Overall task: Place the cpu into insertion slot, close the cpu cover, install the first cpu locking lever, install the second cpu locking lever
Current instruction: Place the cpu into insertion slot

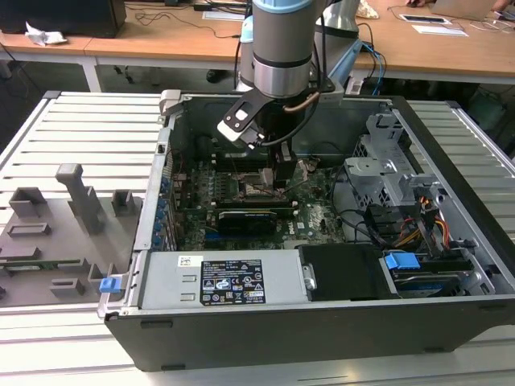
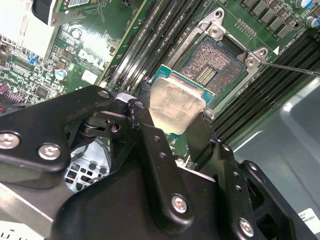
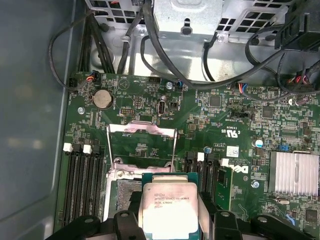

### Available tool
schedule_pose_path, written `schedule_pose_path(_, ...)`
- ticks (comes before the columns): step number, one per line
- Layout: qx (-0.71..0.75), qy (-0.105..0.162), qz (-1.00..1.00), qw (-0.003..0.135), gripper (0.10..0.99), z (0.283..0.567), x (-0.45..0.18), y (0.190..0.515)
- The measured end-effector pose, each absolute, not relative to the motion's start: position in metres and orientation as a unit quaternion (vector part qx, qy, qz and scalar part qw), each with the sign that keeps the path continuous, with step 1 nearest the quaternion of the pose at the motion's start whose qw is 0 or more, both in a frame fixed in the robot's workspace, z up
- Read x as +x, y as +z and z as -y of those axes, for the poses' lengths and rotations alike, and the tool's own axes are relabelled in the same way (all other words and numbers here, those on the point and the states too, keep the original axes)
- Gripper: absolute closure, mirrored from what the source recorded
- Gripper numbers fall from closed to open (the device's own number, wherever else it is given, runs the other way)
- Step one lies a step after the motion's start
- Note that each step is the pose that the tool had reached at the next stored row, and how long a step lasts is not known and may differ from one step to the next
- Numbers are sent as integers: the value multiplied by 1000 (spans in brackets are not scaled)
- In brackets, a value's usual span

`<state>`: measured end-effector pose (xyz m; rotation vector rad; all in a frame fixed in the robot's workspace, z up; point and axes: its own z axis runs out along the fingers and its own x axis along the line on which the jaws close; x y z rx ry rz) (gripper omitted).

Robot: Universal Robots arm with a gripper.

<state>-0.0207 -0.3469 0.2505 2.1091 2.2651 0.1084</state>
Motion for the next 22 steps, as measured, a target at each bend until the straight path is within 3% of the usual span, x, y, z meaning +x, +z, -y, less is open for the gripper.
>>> schedule_pose_path(22, 696, 35, -717, 23, 557, 340, -29, 246)
